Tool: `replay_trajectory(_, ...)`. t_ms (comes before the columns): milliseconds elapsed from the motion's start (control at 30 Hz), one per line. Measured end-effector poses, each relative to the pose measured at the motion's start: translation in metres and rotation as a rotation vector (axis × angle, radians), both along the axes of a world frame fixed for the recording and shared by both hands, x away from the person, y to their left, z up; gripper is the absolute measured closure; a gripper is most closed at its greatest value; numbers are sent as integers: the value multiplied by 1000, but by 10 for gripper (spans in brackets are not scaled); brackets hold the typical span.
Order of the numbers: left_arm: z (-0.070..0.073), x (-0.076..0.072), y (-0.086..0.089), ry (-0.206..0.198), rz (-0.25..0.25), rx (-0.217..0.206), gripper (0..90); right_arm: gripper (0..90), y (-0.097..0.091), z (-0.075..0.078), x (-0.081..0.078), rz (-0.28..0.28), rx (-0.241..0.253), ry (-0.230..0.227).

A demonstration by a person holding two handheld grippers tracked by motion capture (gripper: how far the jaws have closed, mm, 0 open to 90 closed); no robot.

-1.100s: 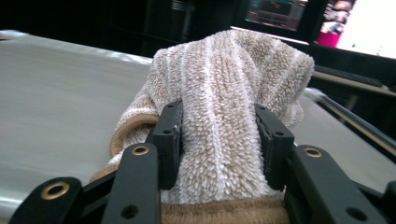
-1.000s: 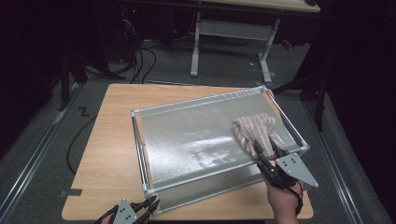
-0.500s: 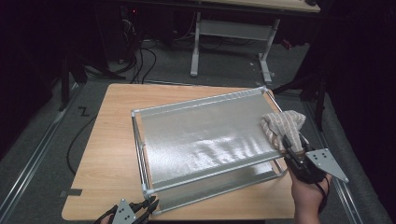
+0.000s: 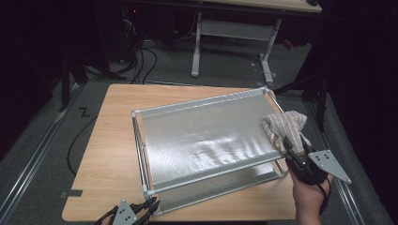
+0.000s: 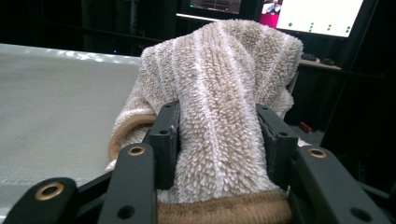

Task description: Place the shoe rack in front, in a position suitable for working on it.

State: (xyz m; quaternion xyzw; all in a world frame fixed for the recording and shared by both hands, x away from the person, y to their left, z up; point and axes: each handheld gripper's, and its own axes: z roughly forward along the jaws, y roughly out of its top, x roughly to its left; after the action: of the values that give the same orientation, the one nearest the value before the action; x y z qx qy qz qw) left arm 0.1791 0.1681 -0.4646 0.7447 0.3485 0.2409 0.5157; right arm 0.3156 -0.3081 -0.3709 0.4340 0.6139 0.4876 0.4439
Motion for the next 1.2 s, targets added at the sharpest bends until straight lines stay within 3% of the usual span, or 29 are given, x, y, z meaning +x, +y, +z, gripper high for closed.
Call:
replay_trajectory(167,0,0,-4,-3,-15,-3,804,571,3,0,-2,22,15,13)
replay_trajectory(467,-2,1,-23,-10,-70,-12,804,571,26,2,-10,92,8,27)
replay_trajectory(667,-2,4,-35,-17,-113,-9,804,570,63,2,-27,172,-17,19)
replay_trajectory(800,-3,5,-37,-19,-120,-9,803,568,82,2,-36,218,-23,16)
replay_trajectory(967,-3,6,-40,-20,-134,-7,802,559,122,3,-53,291,-38,15)
replay_trajectory(1000,-3,6,-40,-20,-134,-7,802,559,122,3,-53,291,-38,15)
replay_trajectory(1033,-3,6,-40,-21,-136,-7,802,559,136,3,-58,331,-49,13)
replay_trajectory(1200,-3,6,-41,-22,-137,-5,802,560,164,4,-69,410,-64,10)
